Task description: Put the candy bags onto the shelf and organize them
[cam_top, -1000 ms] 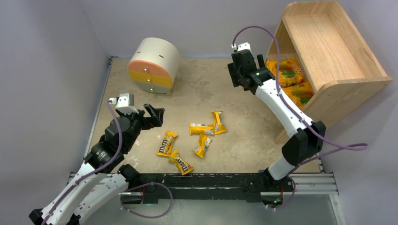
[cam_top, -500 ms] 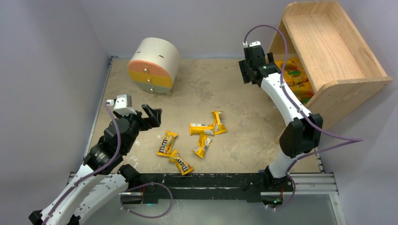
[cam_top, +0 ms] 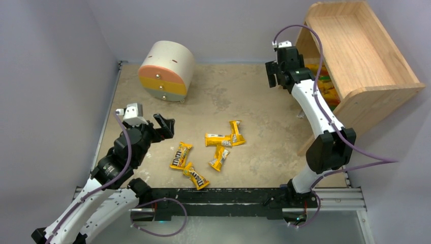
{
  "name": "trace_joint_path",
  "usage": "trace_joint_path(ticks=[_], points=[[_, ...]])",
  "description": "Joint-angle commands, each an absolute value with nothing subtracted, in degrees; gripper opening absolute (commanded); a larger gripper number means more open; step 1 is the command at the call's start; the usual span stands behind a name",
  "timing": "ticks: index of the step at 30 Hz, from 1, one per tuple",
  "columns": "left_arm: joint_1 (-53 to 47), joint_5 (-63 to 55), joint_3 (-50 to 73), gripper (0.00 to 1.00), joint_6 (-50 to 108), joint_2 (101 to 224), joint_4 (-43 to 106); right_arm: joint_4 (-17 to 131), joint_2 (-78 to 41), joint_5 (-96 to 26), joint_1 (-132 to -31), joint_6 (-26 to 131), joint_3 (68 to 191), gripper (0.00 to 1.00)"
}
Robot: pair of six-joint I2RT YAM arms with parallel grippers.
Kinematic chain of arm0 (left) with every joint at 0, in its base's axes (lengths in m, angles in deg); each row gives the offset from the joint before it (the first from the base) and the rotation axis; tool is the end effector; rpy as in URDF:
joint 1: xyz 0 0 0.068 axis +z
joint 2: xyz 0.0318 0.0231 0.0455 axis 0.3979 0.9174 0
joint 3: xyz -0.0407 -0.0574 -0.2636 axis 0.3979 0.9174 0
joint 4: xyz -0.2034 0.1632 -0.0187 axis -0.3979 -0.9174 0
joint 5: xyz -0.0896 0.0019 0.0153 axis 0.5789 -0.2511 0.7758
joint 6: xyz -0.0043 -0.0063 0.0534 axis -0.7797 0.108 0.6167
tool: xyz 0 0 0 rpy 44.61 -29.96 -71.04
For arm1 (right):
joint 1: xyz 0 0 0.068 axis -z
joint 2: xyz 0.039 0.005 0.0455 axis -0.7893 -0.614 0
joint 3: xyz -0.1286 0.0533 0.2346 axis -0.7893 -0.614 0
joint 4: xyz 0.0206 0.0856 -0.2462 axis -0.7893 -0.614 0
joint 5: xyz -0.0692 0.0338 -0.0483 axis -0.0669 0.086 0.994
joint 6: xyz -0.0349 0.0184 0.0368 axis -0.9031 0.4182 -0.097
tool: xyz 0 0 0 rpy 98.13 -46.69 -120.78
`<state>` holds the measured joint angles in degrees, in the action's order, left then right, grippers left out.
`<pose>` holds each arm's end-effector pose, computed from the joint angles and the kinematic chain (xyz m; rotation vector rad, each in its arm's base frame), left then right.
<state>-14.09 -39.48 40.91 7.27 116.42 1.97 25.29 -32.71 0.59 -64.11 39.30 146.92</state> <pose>0.1031 -0.0588 0.3315 -0.2745 1.7970 -0.4522 0.3744 0.0626 0.3677 -0.0686 2.1260 -0.4673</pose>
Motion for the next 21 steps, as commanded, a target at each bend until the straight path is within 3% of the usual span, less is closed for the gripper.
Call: trace_joint_path(ticks=[1, 7, 14, 21], points=[[-14.21, -39.79, 40.77, 1.00, 6.35, 116.85, 2.04, 27.44, -26.65, -11.35, -65.99, 38.13, 145.96, 0.99], [-14.13, -37.85, 41.29, 1.00, 4.38, 117.83, 1.25, 25.89, -18.45, -15.67, -77.56, 49.54, 139.30, 0.99], [-14.09, -32.00, 43.20, 1.00, 1.52, 117.22, -1.32, 41.77, -5.68, -29.60, -82.25, 66.23, 109.49, 0.91], [-14.09, -23.82, 46.84, 1.00, 3.16, 117.32, 2.87, 51.72, -11.18, -37.34, -82.03, 63.87, 103.19, 0.91]])
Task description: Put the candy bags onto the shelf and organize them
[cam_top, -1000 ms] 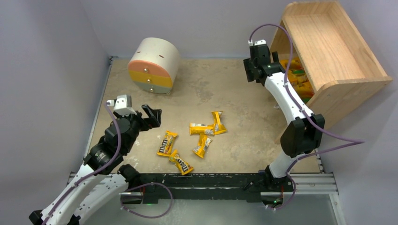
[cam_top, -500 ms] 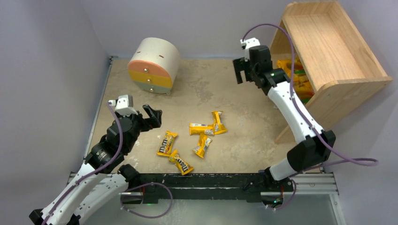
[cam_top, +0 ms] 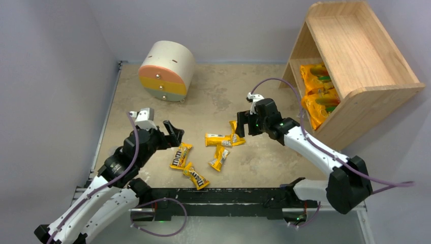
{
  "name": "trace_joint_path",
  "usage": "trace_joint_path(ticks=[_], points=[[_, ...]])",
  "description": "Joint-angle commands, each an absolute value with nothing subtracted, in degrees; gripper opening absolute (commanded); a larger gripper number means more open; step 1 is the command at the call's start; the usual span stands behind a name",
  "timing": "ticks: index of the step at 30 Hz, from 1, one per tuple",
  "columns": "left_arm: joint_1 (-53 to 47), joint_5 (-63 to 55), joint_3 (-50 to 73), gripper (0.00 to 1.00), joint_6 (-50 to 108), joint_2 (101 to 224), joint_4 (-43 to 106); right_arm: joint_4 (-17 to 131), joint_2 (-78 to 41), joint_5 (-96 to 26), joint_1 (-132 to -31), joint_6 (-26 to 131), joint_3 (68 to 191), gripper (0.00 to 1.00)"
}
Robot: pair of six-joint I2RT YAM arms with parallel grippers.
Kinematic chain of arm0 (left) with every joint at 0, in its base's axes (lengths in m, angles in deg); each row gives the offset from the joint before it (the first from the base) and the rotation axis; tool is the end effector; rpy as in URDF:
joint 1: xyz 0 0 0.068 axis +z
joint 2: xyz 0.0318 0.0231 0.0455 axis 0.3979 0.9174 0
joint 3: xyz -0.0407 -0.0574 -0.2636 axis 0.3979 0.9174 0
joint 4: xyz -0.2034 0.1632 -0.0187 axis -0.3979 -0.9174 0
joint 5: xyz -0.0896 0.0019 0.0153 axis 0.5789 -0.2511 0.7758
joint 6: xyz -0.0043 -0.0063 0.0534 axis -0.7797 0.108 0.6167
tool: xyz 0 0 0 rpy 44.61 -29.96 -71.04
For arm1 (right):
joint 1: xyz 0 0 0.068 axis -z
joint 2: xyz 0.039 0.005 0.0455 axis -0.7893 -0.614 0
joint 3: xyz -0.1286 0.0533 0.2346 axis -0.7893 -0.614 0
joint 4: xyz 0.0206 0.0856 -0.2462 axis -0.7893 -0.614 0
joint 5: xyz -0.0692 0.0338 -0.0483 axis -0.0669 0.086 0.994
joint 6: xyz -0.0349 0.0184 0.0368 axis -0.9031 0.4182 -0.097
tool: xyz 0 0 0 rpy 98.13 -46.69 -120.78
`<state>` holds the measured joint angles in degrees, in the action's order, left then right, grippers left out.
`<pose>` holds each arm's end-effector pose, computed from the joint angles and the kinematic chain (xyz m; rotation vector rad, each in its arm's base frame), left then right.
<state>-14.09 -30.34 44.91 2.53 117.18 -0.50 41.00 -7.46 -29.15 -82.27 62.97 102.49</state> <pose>0.1065 -0.0680 0.3020 -0.2264 1.9601 -0.5708 0.2304 0.1353 0.2616 -0.2781 2.2565 0.4837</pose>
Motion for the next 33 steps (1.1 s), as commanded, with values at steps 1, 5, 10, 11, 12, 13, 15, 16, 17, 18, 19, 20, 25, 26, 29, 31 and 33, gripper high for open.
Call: trace_joint_path(ticks=[1, 5, 10, 11, 12, 13, 15, 16, 17, 18, 19, 20, 25, 26, 29, 31, 33], points=[[-14.15, -22.72, 47.42, 1.00, 3.29, 117.54, 3.83, 51.65, -13.57, -37.30, -81.96, 63.22, 104.29, 0.91], [-14.14, -18.95, 49.52, 1.00, 4.37, 118.76, 7.41, 50.07, -24.82, -37.61, -81.22, 60.49, 109.63, 0.88], [-14.10, -18.00, 51.98, 1.00, 4.23, 119.26, 10.57, 52.39, -32.10, -42.02, -77.33, 59.30, 112.24, 0.88], [-14.09, -17.20, 52.76, 1.00, 4.47, 119.24, 11.79, 52.44, -33.11, -42.95, -76.53, 58.74, 112.81, 0.88], [-14.16, -16.52, 53.32, 1.00, 4.83, 119.30, 13.06, 52.33, -34.22, -43.84, -76.02, 58.18, 113.40, 0.88], [-14.09, -16.12, 53.65, 1.00, 5.10, 119.36, 14.37, 52.42, -35.19, -45.14, -75.59, 57.63, 113.92, 0.86], [-14.13, -14.89, 54.42, 1.00, 6.00, 119.66, 16.19, 53.34, -36.87, -49.08, -75.41, 55.93, 114.47, 0.82], [-14.09, -14.43, 54.83, 1.00, 6.16, 119.92, 16.88, 53.89, -37.59, -50.69, -75.41, 55.47, 114.59, 0.80], [-14.08, -14.05, 55.21, 1.00, 6.23, 120.02, 17.49, 54.51, -38.38, -52.32, -75.41, 55.37, 114.62, 0.78], [-14.10, -13.78, 55.76, 1.00, 6.10, 120.19, 18.32, 54.66, -39.08, -52.94, -75.41, 55.25, 114.62, 0.77], [-14.15, -13.45, 56.30, 1.00, 5.86, 120.32, 19.19, 54.92, -39.75, -54.45, -75.41, 55.13, 114.51, 0.75], [-14.09, -12.94, 56.86, 1.00, 5.77, 120.40, 20.13, 55.68, -40.35, -54.95, -75.41, 55.07, 114.34, 0.74], [-14.15, -9.36, 58.89, 1.00, 6.18, 121.45, 24.47, 57.14, -42.21, -56.57, -75.41, 54.69, 114.09, 0.66], [-14.10, -8.72, 59.19, 1.00, 6.19, 121.61, 25.24, 58.17, -42.36, -56.76, -75.41, 55.09, 114.14, 0.63], [-14.09, -5.23, 60.37, 1.00, 6.20, 121.83, 28.50, 58.39, -42.43, -57.01, -75.41, 55.43, 114.68, 0.46], [-14.08, -2.63, 61.26, 1.00, 6.29, 121.69, 31.93, 58.27, -41.57, -55.85, -75.41, 55.85, 114.63, 0.31], [-14.09, -1.04, 61.85, 1.00, 6.26, 121.30, 33.53, 58.17, -39.94, -54.72, -75.33, 56.38, 114.38, 0.21]])
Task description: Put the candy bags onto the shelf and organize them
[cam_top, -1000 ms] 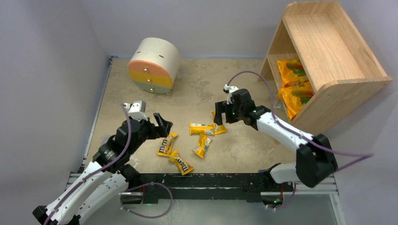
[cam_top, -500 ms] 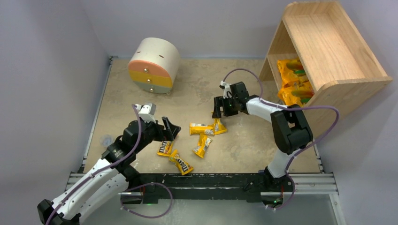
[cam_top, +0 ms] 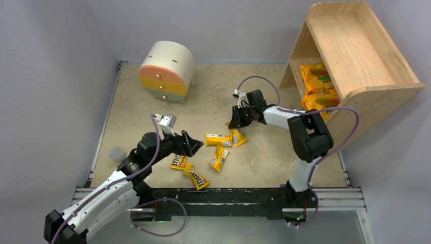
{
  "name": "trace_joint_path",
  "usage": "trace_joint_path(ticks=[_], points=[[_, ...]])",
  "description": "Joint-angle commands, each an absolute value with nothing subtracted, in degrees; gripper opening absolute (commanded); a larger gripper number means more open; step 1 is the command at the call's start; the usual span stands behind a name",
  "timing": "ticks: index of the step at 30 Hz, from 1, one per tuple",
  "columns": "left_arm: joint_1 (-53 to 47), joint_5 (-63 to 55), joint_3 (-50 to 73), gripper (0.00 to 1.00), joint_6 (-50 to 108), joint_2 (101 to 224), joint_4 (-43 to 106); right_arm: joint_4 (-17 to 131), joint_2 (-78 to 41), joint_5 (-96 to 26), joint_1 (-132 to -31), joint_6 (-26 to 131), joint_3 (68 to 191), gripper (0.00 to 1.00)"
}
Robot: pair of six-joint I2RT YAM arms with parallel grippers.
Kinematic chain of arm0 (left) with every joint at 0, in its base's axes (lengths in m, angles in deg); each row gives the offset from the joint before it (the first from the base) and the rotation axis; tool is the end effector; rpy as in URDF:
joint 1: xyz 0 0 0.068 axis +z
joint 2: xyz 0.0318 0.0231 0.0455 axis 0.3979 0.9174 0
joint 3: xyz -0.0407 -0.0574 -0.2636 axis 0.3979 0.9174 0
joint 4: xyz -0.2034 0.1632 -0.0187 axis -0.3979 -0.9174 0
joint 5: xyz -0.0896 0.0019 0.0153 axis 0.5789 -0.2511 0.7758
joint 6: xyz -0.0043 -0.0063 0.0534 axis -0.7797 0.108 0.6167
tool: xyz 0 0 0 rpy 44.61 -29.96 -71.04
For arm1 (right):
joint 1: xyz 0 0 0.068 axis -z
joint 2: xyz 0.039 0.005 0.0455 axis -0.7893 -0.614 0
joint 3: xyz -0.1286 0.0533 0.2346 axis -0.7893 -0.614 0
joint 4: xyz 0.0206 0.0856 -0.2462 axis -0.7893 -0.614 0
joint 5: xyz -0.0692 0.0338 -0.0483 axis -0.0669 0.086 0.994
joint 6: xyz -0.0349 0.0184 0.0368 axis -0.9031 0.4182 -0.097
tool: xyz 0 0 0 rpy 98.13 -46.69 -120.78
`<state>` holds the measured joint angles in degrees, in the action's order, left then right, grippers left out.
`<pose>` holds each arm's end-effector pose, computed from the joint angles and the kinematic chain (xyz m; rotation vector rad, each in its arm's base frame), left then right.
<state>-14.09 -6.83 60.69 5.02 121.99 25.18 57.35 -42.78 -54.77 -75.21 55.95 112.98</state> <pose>0.1257 -0.1009 0.2410 0.0978 1.9739 -0.9535 0.3400 0.1629 0.1566 -0.5103 2.3683 0.8449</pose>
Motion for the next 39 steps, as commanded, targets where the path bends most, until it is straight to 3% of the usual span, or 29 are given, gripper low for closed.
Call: trace_joint_path(ticks=[1, 10, 16, 19, 23, 25, 30, 35, 39], points=[[-14.08, -0.37, 62.18, 1.00, 6.18, 121.11, 34.52, 58.12, -38.96, -54.34, -75.32, 56.68, 114.32, 0.19], [-14.10, 10.94, 64.44, 1.00, 4.51, 126.28, 49.86, 61.00, -18.95, -51.46, -75.32, 69.64, 109.75, 0.13], [-14.17, 19.80, 66.52, 1.00, -0.32, 134.14, 68.16, 95.05, -4.24, -72.56, -75.48, 80.69, 97.02, 0.12], [-14.45, 24.94, 67.69, 1.00, -4.94, 136.91, 82.73, 94.98, 0.22, -70.89, -76.30, 83.63, 97.75, 0.12], [-21.10, 15.07, 60.67, 1.00, 4.56, 138.65, 74.33, 79.64, 0.51, -61.41, -80.11, 79.13, 103.58, 0.12], [-24.77, 7.92, 55.85, 0.99, 10.73, 139.95, 65.04, 81.61, -0.61, -62.83, -81.22, 80.32, 103.35, 0.12], [-25.40, 4.51, 52.00, 0.95, 13.89, 144.70, 67.00, 89.04, 0.01, -63.88, -82.87, 86.39, 101.27, 0.11], [-25.41, 5.12, 46.65, 0.74, 17.70, 150.32, 64.89, 87.97, 0.40, -62.12, -84.95, 87.52, 101.51, 0.11], [-25.42, 3.58, 46.37, 0.46, 19.82, 150.81, 63.76, 86.57, 1.11, -62.51, -85.08, 88.01, 101.57, 0.12]])
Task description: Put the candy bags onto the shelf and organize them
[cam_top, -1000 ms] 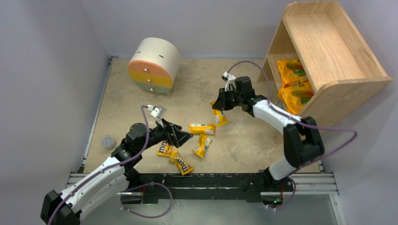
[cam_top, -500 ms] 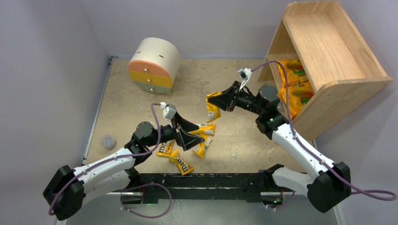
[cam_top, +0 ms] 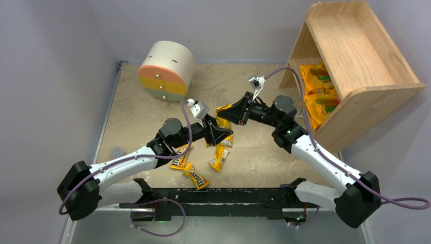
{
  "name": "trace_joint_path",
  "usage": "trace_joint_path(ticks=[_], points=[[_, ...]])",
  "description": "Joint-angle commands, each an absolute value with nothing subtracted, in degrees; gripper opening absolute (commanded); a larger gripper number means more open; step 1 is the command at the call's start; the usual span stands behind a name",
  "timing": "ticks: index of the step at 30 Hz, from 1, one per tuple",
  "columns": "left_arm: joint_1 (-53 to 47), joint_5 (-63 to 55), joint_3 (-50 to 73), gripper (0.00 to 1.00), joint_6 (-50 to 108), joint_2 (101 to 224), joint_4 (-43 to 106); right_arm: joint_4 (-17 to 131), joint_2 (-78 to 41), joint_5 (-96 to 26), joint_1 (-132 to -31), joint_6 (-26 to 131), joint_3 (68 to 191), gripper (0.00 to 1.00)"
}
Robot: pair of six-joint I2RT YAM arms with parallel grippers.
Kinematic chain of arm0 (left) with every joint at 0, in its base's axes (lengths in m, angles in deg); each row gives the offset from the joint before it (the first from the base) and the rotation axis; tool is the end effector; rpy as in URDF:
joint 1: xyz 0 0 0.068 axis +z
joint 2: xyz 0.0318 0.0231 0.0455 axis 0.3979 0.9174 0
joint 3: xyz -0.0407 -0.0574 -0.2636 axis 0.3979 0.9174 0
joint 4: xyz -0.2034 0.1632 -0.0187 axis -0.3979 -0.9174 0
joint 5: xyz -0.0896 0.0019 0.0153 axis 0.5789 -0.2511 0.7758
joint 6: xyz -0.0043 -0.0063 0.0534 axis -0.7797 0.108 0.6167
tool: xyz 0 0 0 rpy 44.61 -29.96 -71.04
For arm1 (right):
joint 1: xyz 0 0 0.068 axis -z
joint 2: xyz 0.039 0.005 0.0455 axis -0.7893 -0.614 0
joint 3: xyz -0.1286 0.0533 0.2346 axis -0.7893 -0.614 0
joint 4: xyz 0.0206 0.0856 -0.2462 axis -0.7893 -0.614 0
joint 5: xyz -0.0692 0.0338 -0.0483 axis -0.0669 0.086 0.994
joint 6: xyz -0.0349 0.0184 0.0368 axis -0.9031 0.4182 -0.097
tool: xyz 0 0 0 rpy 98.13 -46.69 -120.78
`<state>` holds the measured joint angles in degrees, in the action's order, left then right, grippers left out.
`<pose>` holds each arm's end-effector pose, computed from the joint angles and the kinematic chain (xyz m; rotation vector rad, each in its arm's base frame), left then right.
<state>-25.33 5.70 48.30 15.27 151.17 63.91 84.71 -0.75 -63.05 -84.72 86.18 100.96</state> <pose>0.1607 -0.2001 0.2952 0.5906 1.5085 -1.2591 0.2036 0.1550 0.3592 -0.4820 1.5126 1.4527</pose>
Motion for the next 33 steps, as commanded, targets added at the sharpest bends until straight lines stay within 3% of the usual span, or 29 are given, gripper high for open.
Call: trace_joint_path(ticks=[1, 7, 9, 14, 18, 24, 33], points=[[-25.41, 2.86, 46.71, 0.41, 20.09, 150.29, 64.13, 86.09, 1.39, -62.62, -85.08, 88.06, 101.40, 0.12], [-25.39, 7.41, 44.85, 0.05, 36.76, 145.62, 54.08, 73.49, 6.13, -62.25, -85.07, 80.06, 101.74, 0.29], [-25.33, 10.55, 44.38, 0.00, 44.68, 144.26, 49.68, 64.23, 8.09, -65.04, -85.01, 71.91, 103.55, 0.42], [-25.33, 22.93, 41.94, 0.00, 59.45, 142.51, 36.46, 45.06, 14.24, -66.47, -85.08, 45.68, 108.21, 0.83], [-25.33, 30.75, 39.37, 0.00, 65.81, 142.48, 27.04, 34.67, 15.21, -67.26, -85.08, 33.03, 112.38, 0.99], [-25.40, 29.97, 37.64, 0.00, 65.77, 143.85, 22.56, 29.29, 10.81, -78.97, -85.08, 18.58, 115.98, 0.98], [-25.39, 28.65, 36.31, 0.00, 64.32, 146.66, 21.56, 25.13, 2.92, -84.51, -86.72, 15.02, 120.26, 0.75]])
